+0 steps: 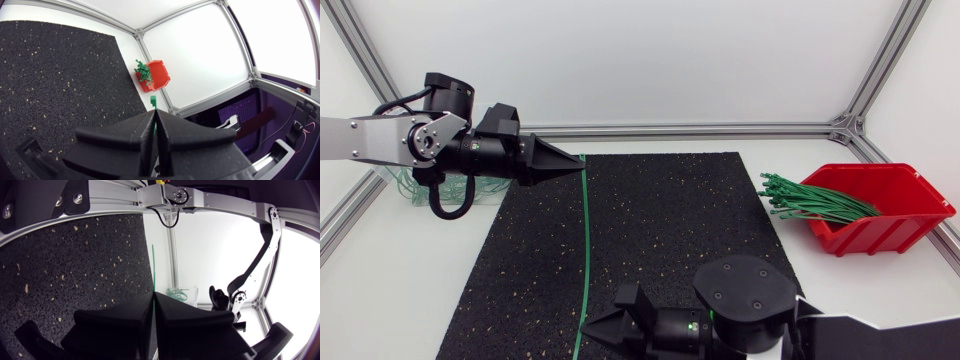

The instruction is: Take a green cable tie from the red box, thread the tail through the head to close it, then place it in the transparent bin on the left.

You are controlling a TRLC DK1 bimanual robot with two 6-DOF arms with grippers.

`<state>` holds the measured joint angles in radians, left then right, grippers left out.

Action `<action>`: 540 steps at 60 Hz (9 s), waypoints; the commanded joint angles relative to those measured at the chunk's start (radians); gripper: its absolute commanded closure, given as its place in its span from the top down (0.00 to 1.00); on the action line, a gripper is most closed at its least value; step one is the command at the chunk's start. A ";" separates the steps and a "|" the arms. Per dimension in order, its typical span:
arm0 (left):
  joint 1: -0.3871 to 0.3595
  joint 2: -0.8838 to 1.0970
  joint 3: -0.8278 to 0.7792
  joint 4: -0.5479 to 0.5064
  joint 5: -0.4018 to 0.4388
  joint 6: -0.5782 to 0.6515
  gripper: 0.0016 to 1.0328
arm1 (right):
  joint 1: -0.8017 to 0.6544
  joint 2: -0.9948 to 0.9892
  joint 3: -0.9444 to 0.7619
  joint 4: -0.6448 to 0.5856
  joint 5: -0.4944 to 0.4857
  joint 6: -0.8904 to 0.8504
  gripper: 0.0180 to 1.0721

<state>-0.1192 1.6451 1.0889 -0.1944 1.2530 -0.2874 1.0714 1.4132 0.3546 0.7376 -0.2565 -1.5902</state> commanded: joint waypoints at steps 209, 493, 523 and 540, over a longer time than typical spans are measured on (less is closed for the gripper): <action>-0.324 -0.697 -0.389 0.236 -0.406 0.034 0.04 | -0.533 0.020 0.773 -1.333 -1.115 2.268 0.05; -0.711 -0.883 -0.440 0.177 -0.891 0.205 0.04 | -0.574 0.052 0.744 -1.238 -1.182 2.360 0.05; -0.705 -0.918 -0.463 0.119 -0.925 0.314 0.04 | -0.564 0.027 0.724 -1.169 -1.155 2.351 0.64; -0.688 -0.916 -0.460 0.073 -0.925 0.402 0.04 | -0.562 0.038 0.738 -1.169 -1.155 2.267 0.67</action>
<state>-0.8127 0.7319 0.6476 -0.1123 0.3241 0.0654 0.5091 1.4494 1.0973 -0.4397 -1.4124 0.7025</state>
